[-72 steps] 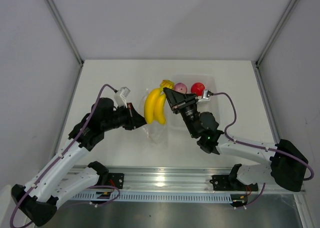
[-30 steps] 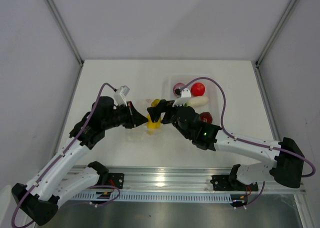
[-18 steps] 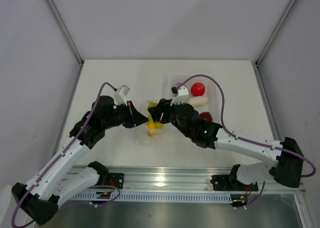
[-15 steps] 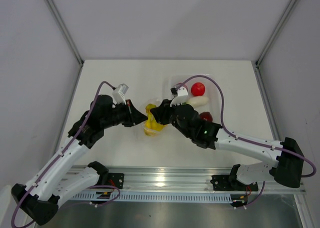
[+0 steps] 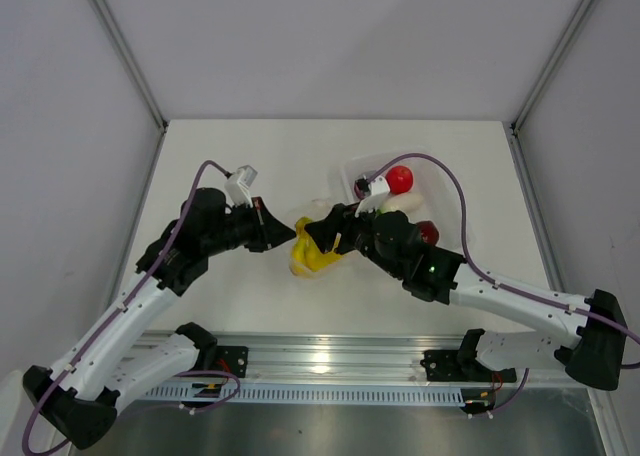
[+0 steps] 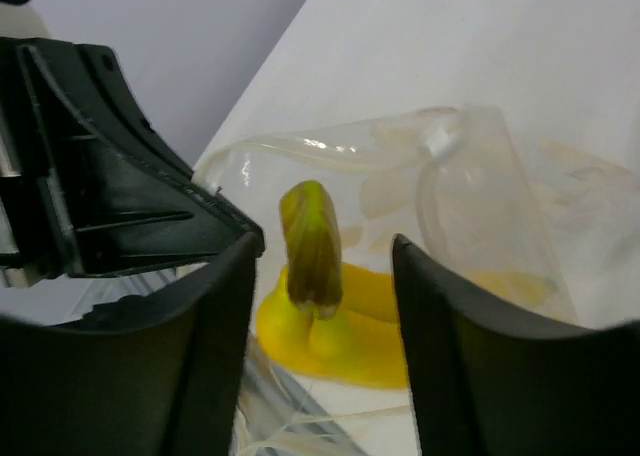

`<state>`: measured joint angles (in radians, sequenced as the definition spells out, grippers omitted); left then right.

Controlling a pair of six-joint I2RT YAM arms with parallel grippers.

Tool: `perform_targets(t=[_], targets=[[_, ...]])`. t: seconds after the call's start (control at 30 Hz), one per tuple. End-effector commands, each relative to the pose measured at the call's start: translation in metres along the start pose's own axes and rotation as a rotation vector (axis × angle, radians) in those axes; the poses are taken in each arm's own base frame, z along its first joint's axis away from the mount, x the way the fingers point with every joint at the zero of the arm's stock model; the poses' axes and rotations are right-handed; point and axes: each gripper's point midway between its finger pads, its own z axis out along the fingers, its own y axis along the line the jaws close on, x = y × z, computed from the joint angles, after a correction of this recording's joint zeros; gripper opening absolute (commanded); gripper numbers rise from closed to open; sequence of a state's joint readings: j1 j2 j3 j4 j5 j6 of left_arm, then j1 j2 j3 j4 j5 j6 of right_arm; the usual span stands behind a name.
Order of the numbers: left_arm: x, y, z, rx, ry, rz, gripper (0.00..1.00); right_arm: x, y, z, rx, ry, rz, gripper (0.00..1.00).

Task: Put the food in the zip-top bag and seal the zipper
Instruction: Place the fake fruit in the zipper food storage bag, then adjust the zipper food storage bag at the center of the board.

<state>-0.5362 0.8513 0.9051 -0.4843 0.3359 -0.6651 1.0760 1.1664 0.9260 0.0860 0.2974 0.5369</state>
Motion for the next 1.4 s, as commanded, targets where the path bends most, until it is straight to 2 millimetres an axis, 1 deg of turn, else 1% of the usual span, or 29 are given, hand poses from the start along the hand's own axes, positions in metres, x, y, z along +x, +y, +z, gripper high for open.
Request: perform_targets(t=[0.0, 0.07, 0.1, 0.17, 0.2, 0.23, 0.33, 0.4, 0.43, 0.47, 0.5, 0.57, 0.67, 0.73, 0.77, 0.87, 0.9, 0.97, 1.0, 1.03, 1.07, 1.1, 1.13, 1.17, 1.2, 1.23, 1.3, 1.33, 1.37], targets=[[-0.011, -0.005, 0.001, 0.011, -0.034, 0.001, 0.01, -0.005, 0.018, -0.01, -0.104, 0.021, -0.055, 0.65], [-0.014, -0.006, 0.001, 0.007, -0.039, 0.0, 0.01, -0.003, 0.019, -0.011, -0.106, 0.034, -0.064, 0.76], [-0.015, -0.006, 0.001, 0.004, -0.04, -0.001, 0.01, -0.007, 0.018, -0.012, -0.097, 0.029, -0.064, 0.78], [-0.015, -0.006, 0.0, 0.006, -0.04, -0.001, 0.01, -0.008, 0.012, -0.013, -0.064, 0.035, -0.069, 0.79], [-0.016, -0.008, -0.002, 0.011, -0.046, 0.003, 0.01, -0.015, 0.013, -0.015, -0.054, 0.017, -0.065, 0.79], [-0.016, -0.008, -0.003, 0.012, -0.045, 0.003, 0.01, -0.013, 0.003, -0.017, -0.004, 0.027, -0.072, 0.79], [-0.013, -0.008, -0.007, 0.012, -0.045, 0.006, 0.01, -0.026, -0.006, -0.024, 0.048, -0.003, -0.066, 0.78], [-0.012, -0.008, -0.009, 0.014, -0.047, 0.007, 0.0, -0.022, -0.017, -0.027, 0.098, 0.026, -0.069, 0.75], [-0.013, -0.009, -0.012, 0.017, -0.054, 0.009, 0.01, -0.018, -0.026, -0.03, 0.134, 0.057, -0.077, 0.73], [-0.013, -0.01, -0.013, 0.018, -0.055, 0.011, 0.01, -0.013, -0.028, -0.031, 0.138, 0.08, -0.083, 0.71], [-0.016, -0.013, -0.015, 0.022, -0.061, 0.013, 0.01, -0.006, -0.031, -0.03, 0.143, 0.108, -0.104, 0.7], [-0.014, -0.011, -0.015, 0.018, -0.057, 0.015, 0.0, 0.013, -0.043, -0.033, 0.167, 0.166, -0.125, 0.69], [-0.012, -0.01, -0.016, 0.019, -0.056, 0.012, 0.01, 0.028, -0.06, -0.041, 0.221, 0.205, -0.103, 0.68], [-0.011, -0.011, -0.015, 0.029, -0.051, 0.007, 0.01, 0.033, -0.059, -0.045, 0.2, 0.222, -0.079, 0.68], [-0.009, -0.012, -0.015, 0.033, -0.047, 0.008, 0.01, 0.039, -0.062, -0.046, 0.198, 0.238, -0.078, 0.68], [-0.009, -0.012, -0.016, 0.034, -0.048, 0.008, 0.0, 0.049, -0.062, -0.048, 0.181, 0.263, -0.069, 0.68], [-0.01, -0.013, -0.018, 0.038, -0.052, 0.008, 0.01, 0.059, -0.063, -0.049, 0.162, 0.293, -0.07, 0.68], [-0.01, -0.016, -0.018, 0.047, -0.054, 0.012, 0.01, 0.067, -0.061, -0.043, 0.135, 0.306, -0.066, 0.68], [-0.009, -0.015, -0.018, 0.045, -0.05, 0.01, 0.0, 0.076, -0.06, -0.042, 0.114, 0.331, -0.067, 0.68], [-0.009, -0.016, -0.019, 0.051, -0.049, 0.011, 0.01, 0.077, -0.056, -0.037, 0.09, 0.326, -0.063, 0.68], [-0.008, -0.015, -0.018, 0.047, -0.045, 0.009, 0.01, 0.085, -0.057, -0.031, 0.086, 0.35, -0.072, 0.68], [-0.008, -0.016, -0.019, 0.048, -0.046, 0.011, 0.01, 0.087, -0.05, -0.026, 0.048, 0.352, -0.071, 0.68], [-0.008, -0.015, -0.02, 0.046, -0.046, 0.011, 0.01, 0.089, -0.049, -0.023, 0.04, 0.357, -0.076, 0.68], [-0.009, -0.015, -0.02, 0.047, -0.049, 0.013, 0.01, 0.098, -0.053, -0.017, 0.053, 0.378, -0.083, 0.67], [-0.007, -0.015, -0.021, 0.045, -0.045, 0.015, 0.0, 0.099, -0.054, -0.013, 0.057, 0.381, -0.092, 0.67], [-0.007, -0.014, -0.021, 0.043, -0.047, 0.016, 0.0, 0.095, -0.053, -0.007, 0.06, 0.359, -0.098, 0.66], [-0.006, -0.011, -0.021, 0.033, -0.044, 0.015, 0.01, 0.1, -0.061, 0.003, 0.088, 0.366, -0.125, 0.61], [-0.005, -0.011, -0.021, 0.033, -0.042, 0.016, 0.0, 0.099, -0.065, 0.008, 0.104, 0.367, -0.133, 0.48], [-0.006, -0.01, -0.021, 0.027, -0.047, 0.022, 0.01, 0.085, -0.062, 0.016, 0.114, 0.338, -0.143, 0.35]])
